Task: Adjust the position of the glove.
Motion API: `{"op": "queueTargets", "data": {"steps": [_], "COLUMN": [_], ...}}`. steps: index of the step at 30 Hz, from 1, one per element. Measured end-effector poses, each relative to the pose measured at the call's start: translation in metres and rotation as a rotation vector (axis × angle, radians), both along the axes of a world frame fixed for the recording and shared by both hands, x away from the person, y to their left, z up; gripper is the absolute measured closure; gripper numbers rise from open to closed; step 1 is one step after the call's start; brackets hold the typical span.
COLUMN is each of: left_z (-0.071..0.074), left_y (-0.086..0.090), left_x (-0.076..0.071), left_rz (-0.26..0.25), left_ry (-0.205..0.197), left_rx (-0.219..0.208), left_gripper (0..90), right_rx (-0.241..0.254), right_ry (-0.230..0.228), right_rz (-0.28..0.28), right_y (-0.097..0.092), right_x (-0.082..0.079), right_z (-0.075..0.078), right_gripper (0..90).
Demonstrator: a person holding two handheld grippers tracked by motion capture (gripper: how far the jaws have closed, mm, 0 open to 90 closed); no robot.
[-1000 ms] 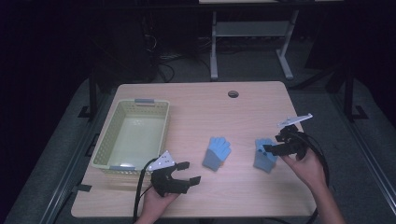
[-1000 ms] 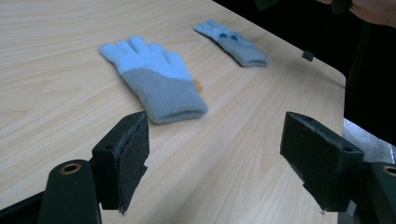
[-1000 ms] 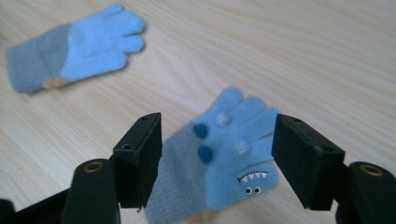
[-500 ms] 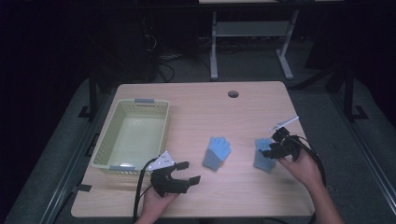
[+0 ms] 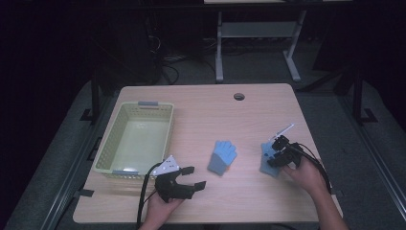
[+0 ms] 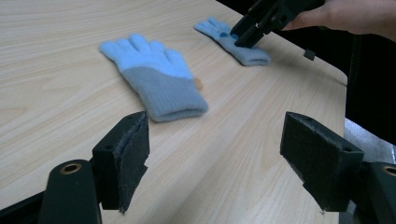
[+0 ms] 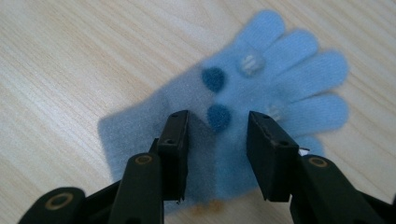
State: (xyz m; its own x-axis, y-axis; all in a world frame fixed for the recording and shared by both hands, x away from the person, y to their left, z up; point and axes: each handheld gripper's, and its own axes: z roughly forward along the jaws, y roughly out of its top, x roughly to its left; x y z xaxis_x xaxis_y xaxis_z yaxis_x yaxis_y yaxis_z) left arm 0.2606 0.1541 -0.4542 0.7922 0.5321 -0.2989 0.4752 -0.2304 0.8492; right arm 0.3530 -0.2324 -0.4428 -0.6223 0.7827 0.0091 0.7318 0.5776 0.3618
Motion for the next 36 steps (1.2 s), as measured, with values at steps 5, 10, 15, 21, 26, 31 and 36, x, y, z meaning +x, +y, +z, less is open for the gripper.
{"op": "queueTargets", "data": {"steps": [5,10,15,21,26,31,36], "left_z": [0.002,0.002,0.003,0.003,0.003,0.004,0.004], "left_y": [-0.002,-0.001,0.000,0.001,0.001,0.002,0.002], "left_x": [-0.003,-0.003,-0.003,-0.003,-0.003,-0.002,-0.002], "left_rz": [0.001,0.005,0.009,0.007,0.008,0.012,0.009], "left_ry": [-0.011,-0.009,-0.010,-0.010,-0.013,-0.016,-0.016], "left_rx": [0.005,0.004,-0.007,-0.004,-0.001,-0.003,0.000], "left_gripper": [23.9,23.9,23.8,23.9,23.8,23.9,23.9], "right_rx": [0.008,0.015,0.022,0.027,0.021,0.062,0.066], "right_ry": [0.008,0.012,0.022,0.029,0.013,0.004,-0.018], "right_rz": [-0.017,-0.027,-0.046,-0.060,-0.058,-0.064,-0.063], "right_y": [-0.001,-0.002,-0.005,-0.005,-0.003,-0.004,-0.002], "right_x": [0.001,0.002,0.003,0.003,0.002,-0.002,-0.006], "right_z": [0.000,0.000,0.000,0.001,0.002,0.011,0.019], "right_gripper": [61.2,64.3,73.3,80.7,82.6,82.9,82.8]}}
